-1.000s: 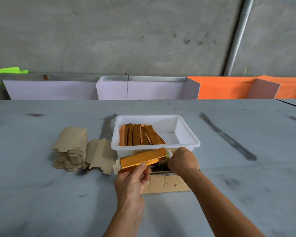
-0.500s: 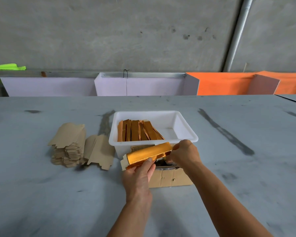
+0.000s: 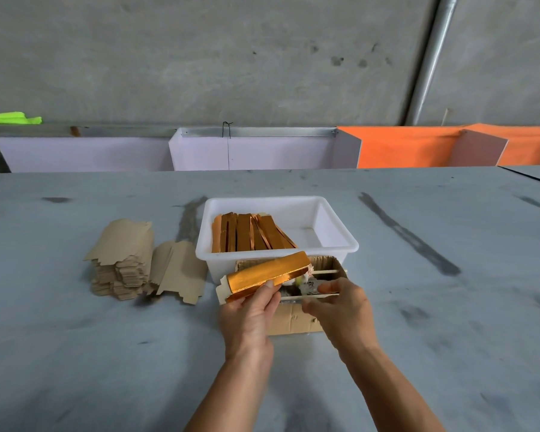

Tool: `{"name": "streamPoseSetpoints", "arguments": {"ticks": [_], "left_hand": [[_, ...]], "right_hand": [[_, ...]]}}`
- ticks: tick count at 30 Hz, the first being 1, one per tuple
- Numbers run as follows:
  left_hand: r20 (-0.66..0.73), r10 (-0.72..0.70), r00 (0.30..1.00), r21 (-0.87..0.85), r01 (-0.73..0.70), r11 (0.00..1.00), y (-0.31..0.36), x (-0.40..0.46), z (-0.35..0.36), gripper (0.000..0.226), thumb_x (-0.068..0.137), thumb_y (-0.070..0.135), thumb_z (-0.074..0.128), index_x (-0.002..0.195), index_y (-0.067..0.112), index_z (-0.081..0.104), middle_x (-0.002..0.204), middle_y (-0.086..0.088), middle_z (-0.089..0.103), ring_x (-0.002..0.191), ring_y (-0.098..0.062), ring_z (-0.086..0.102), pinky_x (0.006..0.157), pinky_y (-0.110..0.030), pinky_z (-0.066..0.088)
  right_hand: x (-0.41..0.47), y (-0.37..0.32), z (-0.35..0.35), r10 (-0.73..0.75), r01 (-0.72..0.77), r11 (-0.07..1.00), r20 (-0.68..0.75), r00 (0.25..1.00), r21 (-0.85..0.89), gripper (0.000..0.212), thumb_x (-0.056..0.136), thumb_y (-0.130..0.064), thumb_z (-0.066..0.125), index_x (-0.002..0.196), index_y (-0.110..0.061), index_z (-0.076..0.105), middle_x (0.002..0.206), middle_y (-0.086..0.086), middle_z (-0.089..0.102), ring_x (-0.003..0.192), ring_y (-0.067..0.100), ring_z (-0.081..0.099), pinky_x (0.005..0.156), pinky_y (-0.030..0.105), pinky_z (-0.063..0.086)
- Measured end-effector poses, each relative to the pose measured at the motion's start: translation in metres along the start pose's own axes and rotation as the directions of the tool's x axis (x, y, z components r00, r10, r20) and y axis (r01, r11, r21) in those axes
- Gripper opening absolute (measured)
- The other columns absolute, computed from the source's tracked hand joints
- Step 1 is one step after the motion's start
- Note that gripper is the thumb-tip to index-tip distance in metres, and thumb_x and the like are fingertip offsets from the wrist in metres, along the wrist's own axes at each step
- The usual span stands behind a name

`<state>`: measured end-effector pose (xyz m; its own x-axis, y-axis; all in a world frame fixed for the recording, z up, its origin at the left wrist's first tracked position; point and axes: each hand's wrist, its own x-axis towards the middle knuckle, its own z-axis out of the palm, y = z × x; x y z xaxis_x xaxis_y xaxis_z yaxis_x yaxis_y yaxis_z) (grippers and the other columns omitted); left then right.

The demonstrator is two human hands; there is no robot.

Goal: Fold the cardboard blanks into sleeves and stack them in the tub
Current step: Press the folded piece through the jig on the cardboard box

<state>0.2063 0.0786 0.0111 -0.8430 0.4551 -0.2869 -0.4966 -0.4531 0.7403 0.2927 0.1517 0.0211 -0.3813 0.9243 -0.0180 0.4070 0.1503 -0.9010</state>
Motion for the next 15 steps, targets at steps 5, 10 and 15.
{"name": "streamPoseSetpoints", "arguments": {"ticks": [5,10,15], "left_hand": [[0.014,-0.001,1.000,0.004,0.001,1.000,0.001,0.000,0.001,0.019,0.079,-0.005,0.067,0.091,0.010,0.064,0.106,-0.020,0.068,0.096,-0.034,0.067,0.086,-0.043,0.053],[0.005,-0.008,1.000,0.009,0.008,1.000,0.000,0.000,-0.001,0.020,0.079,-0.005,0.067,0.092,0.009,0.064,0.107,-0.021,0.067,0.097,-0.036,0.066,0.085,-0.043,0.053],[-0.006,-0.016,1.000,0.014,0.016,1.000,0.000,0.003,-0.005,0.020,0.078,-0.005,0.068,0.094,0.006,0.064,0.106,-0.021,0.068,0.094,-0.035,0.067,0.079,-0.039,0.056]], "right_hand": [[-0.008,0.003,0.002,-0.005,0.005,1.000,-0.002,1.000,0.031,0.026,0.075,-0.013,0.078,0.084,-0.020,0.055,0.075,0.002,0.066,0.070,0.015,0.062,0.059,0.026,0.046],[-0.011,0.004,0.002,-0.016,0.016,0.999,-0.004,1.000,0.032,0.024,0.077,-0.012,0.077,0.081,-0.021,0.055,0.075,0.003,0.068,0.070,0.014,0.064,0.058,0.023,0.046],[-0.013,0.013,0.006,-0.063,0.063,0.998,0.005,0.998,0.017,0.018,0.078,-0.014,0.075,0.076,-0.020,0.058,0.070,-0.003,0.069,0.065,0.009,0.064,0.056,0.020,0.044]]}}
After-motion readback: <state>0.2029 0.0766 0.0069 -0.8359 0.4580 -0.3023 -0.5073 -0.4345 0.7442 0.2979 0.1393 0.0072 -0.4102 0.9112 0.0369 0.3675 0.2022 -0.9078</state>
